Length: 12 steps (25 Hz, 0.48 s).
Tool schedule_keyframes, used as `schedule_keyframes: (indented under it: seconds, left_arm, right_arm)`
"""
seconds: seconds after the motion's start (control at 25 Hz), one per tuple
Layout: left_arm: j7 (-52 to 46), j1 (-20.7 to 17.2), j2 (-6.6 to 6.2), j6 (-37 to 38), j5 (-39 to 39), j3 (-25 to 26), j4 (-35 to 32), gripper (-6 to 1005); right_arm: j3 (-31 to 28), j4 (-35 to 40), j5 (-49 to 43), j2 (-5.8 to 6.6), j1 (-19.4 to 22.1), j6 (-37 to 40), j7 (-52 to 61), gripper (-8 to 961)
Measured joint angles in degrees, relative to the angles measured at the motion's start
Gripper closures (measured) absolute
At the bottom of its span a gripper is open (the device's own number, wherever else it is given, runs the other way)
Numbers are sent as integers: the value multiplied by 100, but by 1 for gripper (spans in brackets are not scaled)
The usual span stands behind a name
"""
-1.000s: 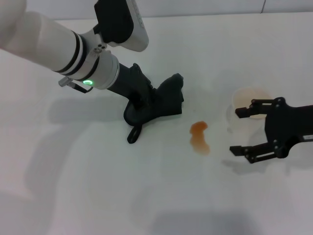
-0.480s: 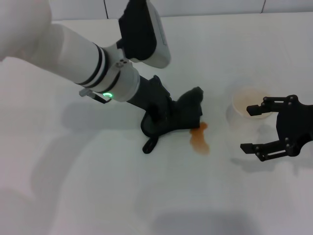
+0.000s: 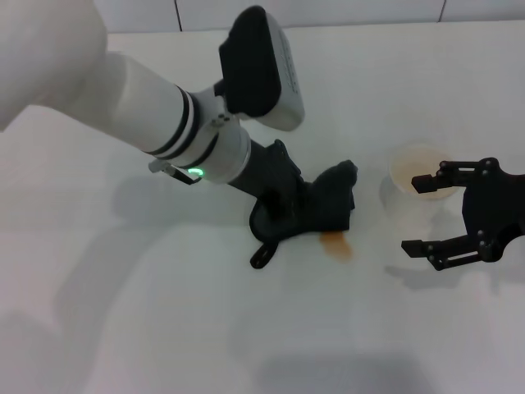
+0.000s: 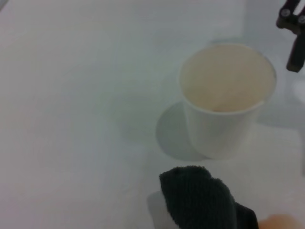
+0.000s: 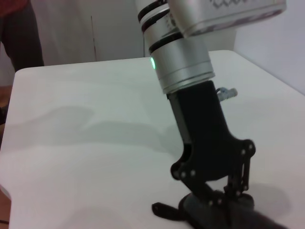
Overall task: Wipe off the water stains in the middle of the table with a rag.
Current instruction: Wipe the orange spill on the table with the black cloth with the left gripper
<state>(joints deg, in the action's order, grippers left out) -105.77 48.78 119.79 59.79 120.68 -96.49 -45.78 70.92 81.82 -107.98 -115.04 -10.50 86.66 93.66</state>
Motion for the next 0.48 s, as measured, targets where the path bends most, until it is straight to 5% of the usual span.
schedule_keyframes:
  seconds: [0.48]
  left_arm:
    - [-32, -42, 18, -36, -260, -578, -1, 913]
  right_arm:
    - [-1, 22, 5, -1, -22, -3, 3, 80]
